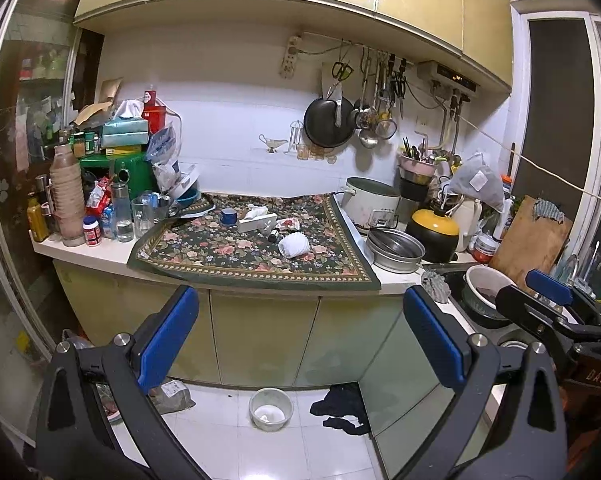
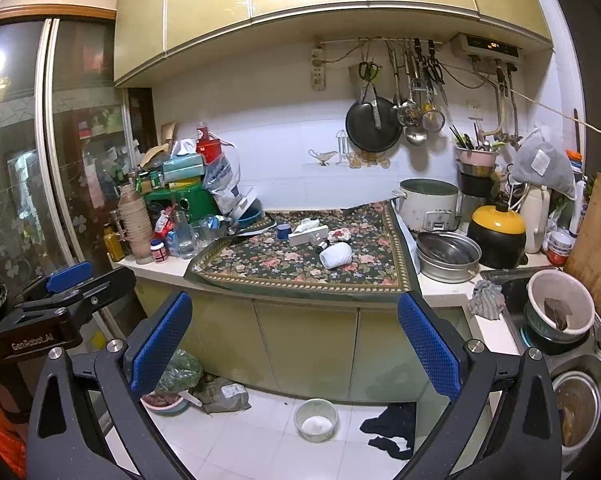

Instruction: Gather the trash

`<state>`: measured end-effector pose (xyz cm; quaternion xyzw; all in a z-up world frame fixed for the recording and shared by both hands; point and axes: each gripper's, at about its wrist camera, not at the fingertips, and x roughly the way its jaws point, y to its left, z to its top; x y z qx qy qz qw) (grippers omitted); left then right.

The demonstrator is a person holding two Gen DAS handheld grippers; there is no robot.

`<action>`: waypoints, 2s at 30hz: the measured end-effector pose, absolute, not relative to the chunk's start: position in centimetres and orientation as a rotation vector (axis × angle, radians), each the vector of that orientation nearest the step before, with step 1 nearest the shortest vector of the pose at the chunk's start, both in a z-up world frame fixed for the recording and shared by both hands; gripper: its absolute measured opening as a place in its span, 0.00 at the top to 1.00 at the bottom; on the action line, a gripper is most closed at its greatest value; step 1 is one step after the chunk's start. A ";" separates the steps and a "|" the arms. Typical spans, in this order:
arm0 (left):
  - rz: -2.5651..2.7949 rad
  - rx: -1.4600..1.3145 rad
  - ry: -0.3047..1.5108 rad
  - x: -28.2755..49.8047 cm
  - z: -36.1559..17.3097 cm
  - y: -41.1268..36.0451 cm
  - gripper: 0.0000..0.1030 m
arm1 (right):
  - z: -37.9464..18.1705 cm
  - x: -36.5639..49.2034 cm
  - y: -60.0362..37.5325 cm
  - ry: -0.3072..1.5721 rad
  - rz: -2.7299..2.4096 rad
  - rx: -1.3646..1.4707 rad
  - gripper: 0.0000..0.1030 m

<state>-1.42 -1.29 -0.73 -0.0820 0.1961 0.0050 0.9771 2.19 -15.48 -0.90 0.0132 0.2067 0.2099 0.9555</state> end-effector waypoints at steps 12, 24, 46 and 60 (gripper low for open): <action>0.002 -0.174 0.420 -0.3 -1.1 -0.7 0.00 | -1.2 2.4 -15.7 0.430 0.414 0.039 0.01; 0.005 -0.181 0.436 0.9 -1.3 0.2 0.00 | -1.3 3.0 -15.5 0.441 0.415 0.042 0.01; 0.006 -0.171 0.431 1.8 -1.5 0.5 0.00 | -1.7 4.1 -15.5 0.444 0.412 0.045 0.01; 0.045 -0.178 0.447 4.8 -1.5 0.2 0.00 | -2.0 6.2 -15.1 0.461 0.427 0.053 0.01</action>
